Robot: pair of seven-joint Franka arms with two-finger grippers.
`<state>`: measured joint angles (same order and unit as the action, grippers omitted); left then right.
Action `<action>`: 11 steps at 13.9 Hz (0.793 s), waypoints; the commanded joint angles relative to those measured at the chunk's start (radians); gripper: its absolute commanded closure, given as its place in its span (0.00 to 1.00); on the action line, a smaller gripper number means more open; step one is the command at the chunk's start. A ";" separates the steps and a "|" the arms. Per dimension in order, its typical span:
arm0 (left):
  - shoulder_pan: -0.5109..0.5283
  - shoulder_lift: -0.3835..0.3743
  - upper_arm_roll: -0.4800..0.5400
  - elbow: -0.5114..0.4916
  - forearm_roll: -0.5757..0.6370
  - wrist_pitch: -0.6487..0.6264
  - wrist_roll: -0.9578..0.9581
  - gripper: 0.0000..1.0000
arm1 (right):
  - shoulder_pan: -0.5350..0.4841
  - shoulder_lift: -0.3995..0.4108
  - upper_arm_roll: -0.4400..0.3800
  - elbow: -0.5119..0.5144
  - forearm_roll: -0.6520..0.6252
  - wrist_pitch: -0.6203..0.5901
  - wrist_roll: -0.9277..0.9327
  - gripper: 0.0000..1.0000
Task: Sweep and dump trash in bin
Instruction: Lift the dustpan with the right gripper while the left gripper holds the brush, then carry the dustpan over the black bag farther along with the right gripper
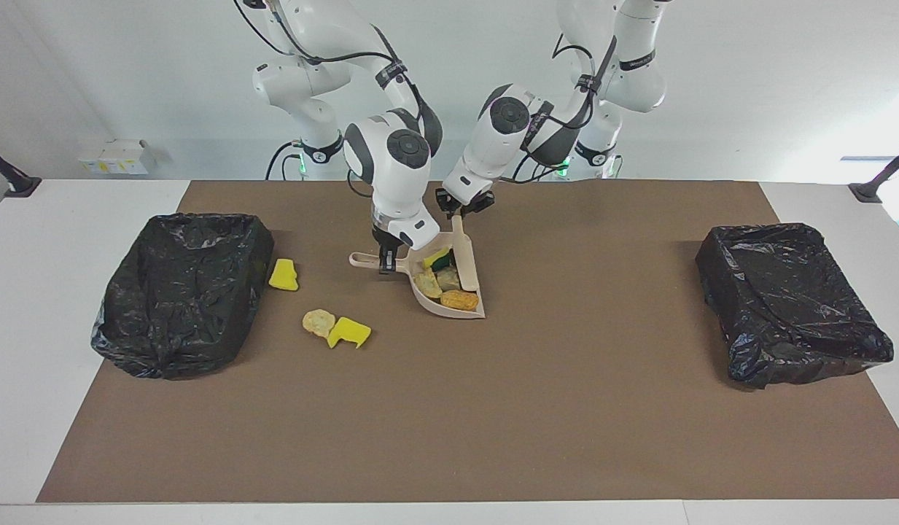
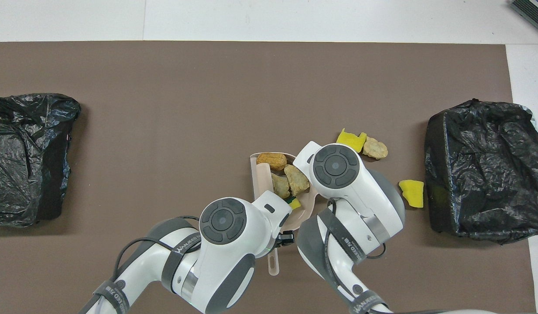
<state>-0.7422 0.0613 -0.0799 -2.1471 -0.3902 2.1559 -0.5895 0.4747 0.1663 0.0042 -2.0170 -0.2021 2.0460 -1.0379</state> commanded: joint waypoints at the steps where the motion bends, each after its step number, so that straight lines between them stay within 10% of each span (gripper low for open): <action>1: 0.009 -0.021 0.017 0.012 -0.003 -0.147 0.149 1.00 | -0.041 -0.011 0.010 -0.005 0.012 0.019 -0.011 1.00; 11: 0.142 -0.270 0.022 0.016 0.080 -0.419 0.260 1.00 | -0.068 -0.047 0.008 0.044 0.061 -0.056 -0.020 1.00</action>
<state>-0.6451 -0.1260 -0.0538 -2.1179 -0.3276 1.8233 -0.3110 0.4261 0.1441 0.0037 -2.0037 -0.1656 2.0385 -1.0392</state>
